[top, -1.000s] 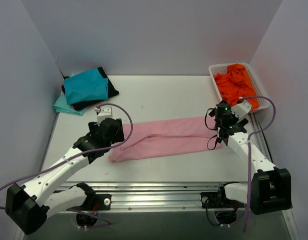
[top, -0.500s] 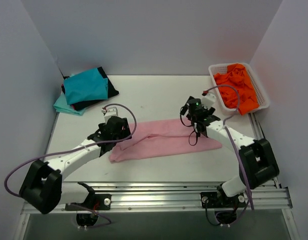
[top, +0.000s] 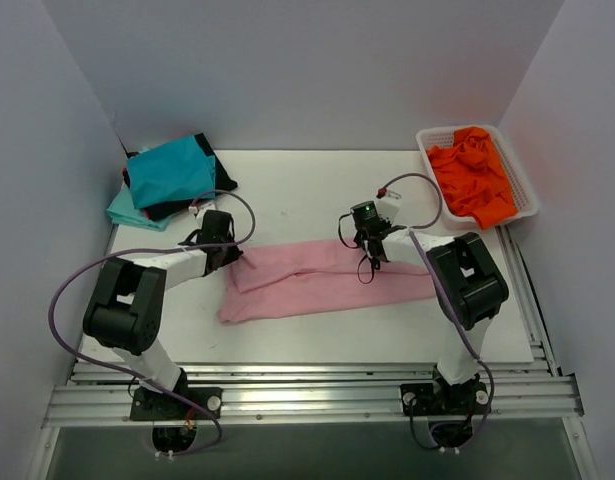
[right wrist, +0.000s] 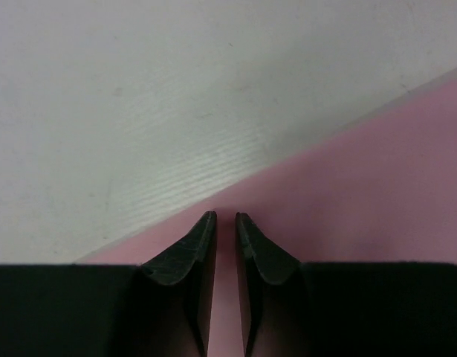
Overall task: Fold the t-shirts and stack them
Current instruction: Rotate the tshirt 90 degrees
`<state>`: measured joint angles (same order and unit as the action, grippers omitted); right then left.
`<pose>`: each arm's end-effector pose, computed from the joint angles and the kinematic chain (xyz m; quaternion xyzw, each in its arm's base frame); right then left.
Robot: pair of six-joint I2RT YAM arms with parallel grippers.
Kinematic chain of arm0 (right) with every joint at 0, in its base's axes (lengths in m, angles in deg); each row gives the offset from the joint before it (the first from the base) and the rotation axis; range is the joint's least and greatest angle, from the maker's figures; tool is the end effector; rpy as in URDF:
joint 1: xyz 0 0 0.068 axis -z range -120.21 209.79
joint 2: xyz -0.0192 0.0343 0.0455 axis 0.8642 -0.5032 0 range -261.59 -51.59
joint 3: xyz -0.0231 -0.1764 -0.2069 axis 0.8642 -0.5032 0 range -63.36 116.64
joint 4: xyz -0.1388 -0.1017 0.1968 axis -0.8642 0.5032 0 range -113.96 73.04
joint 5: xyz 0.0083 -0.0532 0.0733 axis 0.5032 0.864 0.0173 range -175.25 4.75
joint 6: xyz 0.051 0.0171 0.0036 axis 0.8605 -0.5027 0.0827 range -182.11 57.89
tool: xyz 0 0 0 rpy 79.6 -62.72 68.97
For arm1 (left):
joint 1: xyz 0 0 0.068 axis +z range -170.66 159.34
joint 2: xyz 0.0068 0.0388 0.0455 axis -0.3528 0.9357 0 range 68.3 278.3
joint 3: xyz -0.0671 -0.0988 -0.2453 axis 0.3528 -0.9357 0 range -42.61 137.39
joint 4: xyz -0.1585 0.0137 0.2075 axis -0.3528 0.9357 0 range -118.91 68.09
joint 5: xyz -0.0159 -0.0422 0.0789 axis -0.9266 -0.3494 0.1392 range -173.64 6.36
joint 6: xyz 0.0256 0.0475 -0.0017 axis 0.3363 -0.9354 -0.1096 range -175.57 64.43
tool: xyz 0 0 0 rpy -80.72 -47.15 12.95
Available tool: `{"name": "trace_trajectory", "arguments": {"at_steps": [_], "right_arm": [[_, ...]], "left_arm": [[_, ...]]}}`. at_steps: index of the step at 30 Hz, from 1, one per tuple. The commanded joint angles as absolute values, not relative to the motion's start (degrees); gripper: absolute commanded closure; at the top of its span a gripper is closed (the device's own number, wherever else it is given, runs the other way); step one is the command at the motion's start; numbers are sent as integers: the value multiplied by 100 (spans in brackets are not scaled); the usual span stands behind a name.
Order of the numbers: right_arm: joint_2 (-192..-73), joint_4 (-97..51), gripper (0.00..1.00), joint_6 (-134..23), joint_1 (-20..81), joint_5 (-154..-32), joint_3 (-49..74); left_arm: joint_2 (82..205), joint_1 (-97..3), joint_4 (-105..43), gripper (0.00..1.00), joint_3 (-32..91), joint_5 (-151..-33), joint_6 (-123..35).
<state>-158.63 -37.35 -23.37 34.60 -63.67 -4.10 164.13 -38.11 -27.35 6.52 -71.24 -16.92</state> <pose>0.3629 0.1560 0.1644 0.1892 0.8525 0.1020 0.4764 0.3180 -0.0920 0.1577 -0.2087 0.9060 -0.0775 0.3601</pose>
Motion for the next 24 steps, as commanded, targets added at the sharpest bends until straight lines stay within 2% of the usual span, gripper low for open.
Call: {"name": "trace_trajectory", "arguments": {"at_steps": [1,4,10,14,21,24], "right_arm": [[-15768,-3943,87,-2107,3491,-6311,-781],[-15698,-3996,100,-1941,3439,-6319,-1141],[-15065,-4066,100,-1659,2956,-6390,-2020],[-14520,-3961,100,-1300,2263,-6258,-2600],[-14238,-3873,100,-192,823,-5995,-3172],[-14439,-3689,100,160,198,-5845,-3085]], "left_arm": [[16699,-3780,-3312,98,1003,-7573,-1629],[17130,-3780,-3287,98,1267,-7617,-1672],[18052,-3648,-2400,98,2628,-7591,-1945],[18728,-3534,-2171,98,3524,-7819,-2077],[20434,-3455,-985,98,6693,-8135,-2393],[20971,-3446,-799,98,7436,-8504,-2490]]}}
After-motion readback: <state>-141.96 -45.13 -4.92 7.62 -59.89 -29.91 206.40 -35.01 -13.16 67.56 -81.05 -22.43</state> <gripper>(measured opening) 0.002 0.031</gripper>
